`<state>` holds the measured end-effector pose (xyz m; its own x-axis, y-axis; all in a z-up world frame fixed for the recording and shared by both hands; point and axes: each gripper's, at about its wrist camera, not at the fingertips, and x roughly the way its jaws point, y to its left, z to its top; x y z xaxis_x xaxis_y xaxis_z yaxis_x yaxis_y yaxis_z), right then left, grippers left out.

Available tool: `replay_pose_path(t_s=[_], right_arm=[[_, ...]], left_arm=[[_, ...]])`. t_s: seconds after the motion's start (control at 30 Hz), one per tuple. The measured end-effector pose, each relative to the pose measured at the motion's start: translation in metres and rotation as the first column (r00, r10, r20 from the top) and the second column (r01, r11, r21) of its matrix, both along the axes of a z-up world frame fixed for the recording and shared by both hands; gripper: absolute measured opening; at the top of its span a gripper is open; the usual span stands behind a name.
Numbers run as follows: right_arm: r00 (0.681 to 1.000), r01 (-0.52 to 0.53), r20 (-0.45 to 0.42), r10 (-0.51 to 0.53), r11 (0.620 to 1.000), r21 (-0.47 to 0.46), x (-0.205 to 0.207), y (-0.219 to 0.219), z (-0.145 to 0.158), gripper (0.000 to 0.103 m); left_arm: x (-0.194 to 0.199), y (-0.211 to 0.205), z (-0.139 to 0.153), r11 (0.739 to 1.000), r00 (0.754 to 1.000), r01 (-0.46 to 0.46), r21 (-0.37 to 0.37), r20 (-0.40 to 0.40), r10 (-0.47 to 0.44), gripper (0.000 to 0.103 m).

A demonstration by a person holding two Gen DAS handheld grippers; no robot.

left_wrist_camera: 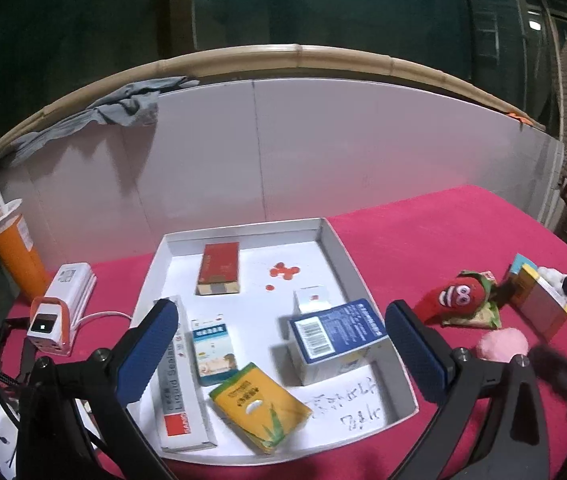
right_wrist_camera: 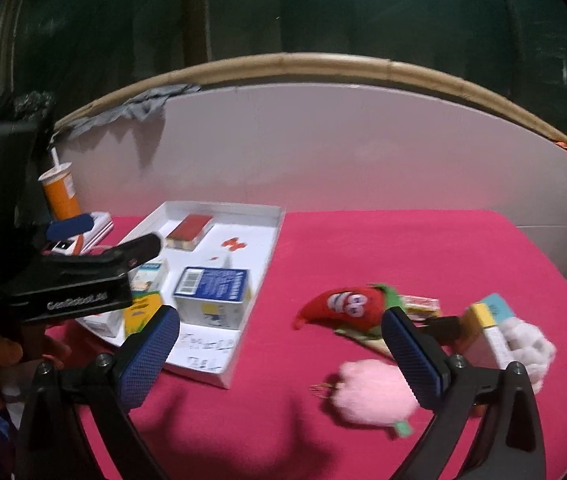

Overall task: Organize objects
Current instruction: 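Grasp the pink fluffy ball with left tool while right grasps the yellow-white long box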

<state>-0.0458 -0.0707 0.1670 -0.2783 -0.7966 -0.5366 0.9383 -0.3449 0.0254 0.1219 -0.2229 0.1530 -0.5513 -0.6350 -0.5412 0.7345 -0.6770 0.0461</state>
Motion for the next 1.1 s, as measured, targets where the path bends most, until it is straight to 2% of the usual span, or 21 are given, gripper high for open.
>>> replay_pose_path(t_s=[0.23,0.43,0.53,0.67,0.8,0.97,1.1], right_arm=[[0.993,0.112,0.048,-0.11,0.993,-0.035,-0.045,0.044,0.004,0.103],[0.959,0.264,0.119,-0.257,0.964,-0.04,-0.096,0.093,-0.003,0.103],[0.933,0.338,0.141,-0.33,0.94,-0.037,-0.119,0.119,-0.008,0.103],[0.899,0.416,0.163,-0.407,0.909,-0.029,-0.144,0.149,-0.016,0.103],[0.878,0.451,0.182,-0.442,0.893,-0.009,-0.166,0.164,-0.024,0.103],[0.899,0.407,0.177,-0.401,0.913,0.006,-0.178,0.167,-0.032,0.103],[0.947,0.276,0.176,-0.269,0.961,-0.015,-0.167,0.153,-0.038,0.103]], left_arm=[[-0.018,0.017,-0.008,0.996,0.996,0.091,0.015,0.024,-0.091,0.103],[-0.042,0.042,-0.02,0.983,0.981,0.179,0.04,0.062,-0.182,0.103],[-0.059,0.06,-0.028,0.969,0.966,0.24,0.062,0.085,-0.244,0.103],[-0.085,0.084,-0.043,0.937,0.939,0.319,0.145,0.088,-0.333,0.103],[-0.114,0.105,-0.062,0.912,0.921,0.348,0.219,0.103,-0.376,0.103],[-0.136,0.116,-0.083,0.9,0.916,0.336,0.278,0.126,-0.381,0.103],[-0.149,0.114,-0.096,0.891,0.919,0.319,0.323,0.125,-0.374,0.103]])
